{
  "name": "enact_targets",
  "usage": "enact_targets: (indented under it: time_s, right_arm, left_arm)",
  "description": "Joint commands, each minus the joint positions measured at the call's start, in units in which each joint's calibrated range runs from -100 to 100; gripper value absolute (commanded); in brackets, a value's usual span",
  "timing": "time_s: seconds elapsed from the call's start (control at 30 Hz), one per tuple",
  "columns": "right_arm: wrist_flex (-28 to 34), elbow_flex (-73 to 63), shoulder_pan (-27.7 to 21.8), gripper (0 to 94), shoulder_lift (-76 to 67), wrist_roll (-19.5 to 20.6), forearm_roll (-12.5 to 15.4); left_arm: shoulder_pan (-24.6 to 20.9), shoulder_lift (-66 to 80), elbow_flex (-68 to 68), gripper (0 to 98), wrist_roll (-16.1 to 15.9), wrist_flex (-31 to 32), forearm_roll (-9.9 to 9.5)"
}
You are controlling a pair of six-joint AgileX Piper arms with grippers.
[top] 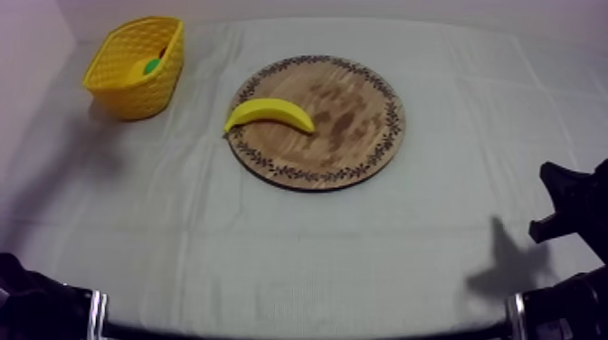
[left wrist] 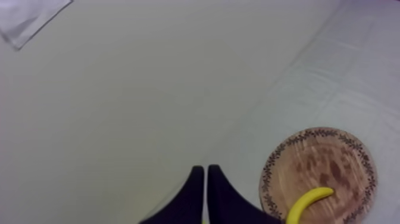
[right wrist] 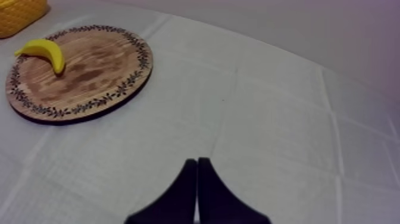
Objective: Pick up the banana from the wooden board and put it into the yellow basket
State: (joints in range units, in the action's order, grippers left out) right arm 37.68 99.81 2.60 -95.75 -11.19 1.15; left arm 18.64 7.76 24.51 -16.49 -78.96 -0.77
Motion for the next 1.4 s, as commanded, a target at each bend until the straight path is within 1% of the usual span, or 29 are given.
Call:
enact_targets:
  time_s: [0.0,0.17,0.23,0.53,0.67,0.77,1.03,1.13,1.37]
  right_arm:
    - [-0.02,-0.03,0.0,0.3,0.0,-0.02,0.0]
    - [-0.02,-0.03,0.0,0.3,0.0,-0.02,0.0]
    - [-0.02,-0.03,0.0,0.3,0.0,-0.02,0.0]
    - [-0.02,-0.03,0.0,0.3,0.0,-0.02,0.0]
    - [-0.02,-0.03,0.0,0.3,0.0,-0.02,0.0]
    - [-0.02,-0.03,0.0,0.3,0.0,-0.02,0.0]
    - [-0.02,-0.03,0.0,0.3,0.0,-0.02,0.0]
    - [-0.02,-0.03,0.0,0.3,0.0,-0.02,0.0]
    - [-0.02,-0.03,0.0,0.3,0.0,-0.02,0.0]
  left_arm:
    - [1.65,-2.1,0.08,0.0,0.05,-0.71,-1.33]
    - [4.28,-6.46,-0.92,0.0,0.39,-1.72,-4.51]
    - [5.01,-8.24,-1.68,0.0,0.54,-1.83,-5.46]
    - [6.65,-16.45,-5.57,0.0,1.32,-1.57,-7.88]
    - [6.93,-20.0,-6.4,0.0,1.47,-1.05,-8.51]
    - [6.99,-22.57,-6.47,0.0,0.89,-0.94,-8.93]
    - [7.19,-27.38,-9.43,0.0,-3.19,-2.99,-10.83]
    - [7.2,-28.17,-10.53,0.0,-4.14,-3.36,-10.95]
    - [7.1,-29.05,-10.79,0.0,-4.99,-3.54,-10.89]
